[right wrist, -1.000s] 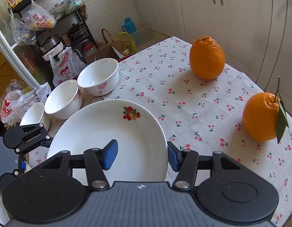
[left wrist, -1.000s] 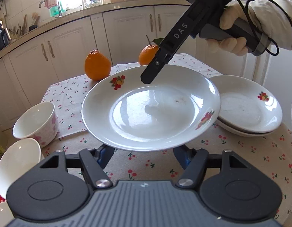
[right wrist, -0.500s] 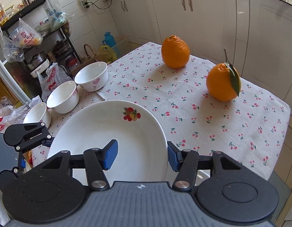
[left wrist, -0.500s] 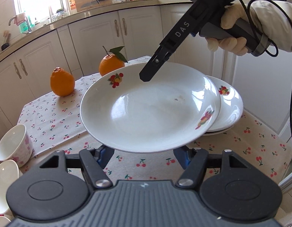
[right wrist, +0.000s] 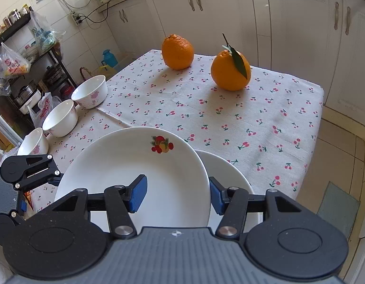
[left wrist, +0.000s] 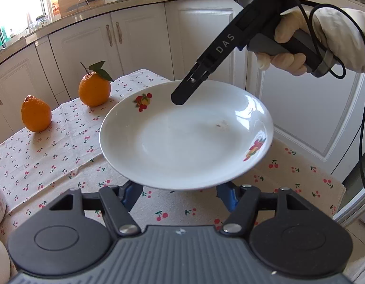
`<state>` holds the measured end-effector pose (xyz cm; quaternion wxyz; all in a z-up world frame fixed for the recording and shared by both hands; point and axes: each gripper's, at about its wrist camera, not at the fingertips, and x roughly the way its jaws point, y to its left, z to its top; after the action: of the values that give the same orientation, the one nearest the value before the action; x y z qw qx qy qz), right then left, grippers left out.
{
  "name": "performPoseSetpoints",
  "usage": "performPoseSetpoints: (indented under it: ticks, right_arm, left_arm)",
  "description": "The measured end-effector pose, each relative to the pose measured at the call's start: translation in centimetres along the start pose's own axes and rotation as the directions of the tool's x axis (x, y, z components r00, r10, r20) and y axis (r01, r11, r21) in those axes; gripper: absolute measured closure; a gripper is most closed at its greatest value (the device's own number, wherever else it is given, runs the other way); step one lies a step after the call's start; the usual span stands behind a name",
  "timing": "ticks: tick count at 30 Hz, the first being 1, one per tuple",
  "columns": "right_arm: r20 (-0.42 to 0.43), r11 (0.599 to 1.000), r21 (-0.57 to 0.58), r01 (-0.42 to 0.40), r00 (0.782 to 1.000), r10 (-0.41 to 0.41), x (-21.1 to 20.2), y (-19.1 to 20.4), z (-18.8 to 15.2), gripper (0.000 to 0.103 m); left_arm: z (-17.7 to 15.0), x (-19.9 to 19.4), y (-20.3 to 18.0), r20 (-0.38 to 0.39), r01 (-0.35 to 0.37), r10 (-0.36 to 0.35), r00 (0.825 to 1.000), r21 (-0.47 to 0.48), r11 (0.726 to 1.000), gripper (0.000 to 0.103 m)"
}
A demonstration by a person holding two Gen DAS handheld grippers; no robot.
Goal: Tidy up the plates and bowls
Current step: 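Lift the plate with the right gripper and carry it over the plate stack, then lower the held plate onto the plate stack with the right gripper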
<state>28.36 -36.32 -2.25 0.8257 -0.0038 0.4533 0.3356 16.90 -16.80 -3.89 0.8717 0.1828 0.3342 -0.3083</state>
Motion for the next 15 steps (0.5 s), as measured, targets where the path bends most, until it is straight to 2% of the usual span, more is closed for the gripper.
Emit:
performPoseSetpoints:
  ticks: [7,15]
  right_arm:
    - [0.009,0.999,0.033,0.008,1.000,-0.008,-0.2,-1.6,-1.2,0.042]
    - [0.003,0.998,0.058,0.020,1.000,-0.020,0.1,-2.6,-2.1,0.042]
  left_arm:
    - [0.5,1.1,-0.7,-0.021,0.022,-0.022,1.000,0.012,1.000,0.035]
    - [0.9,1.8,-0.6,-0.042,0.082,-0.082,0.996,-0.002,0.997,0.034]
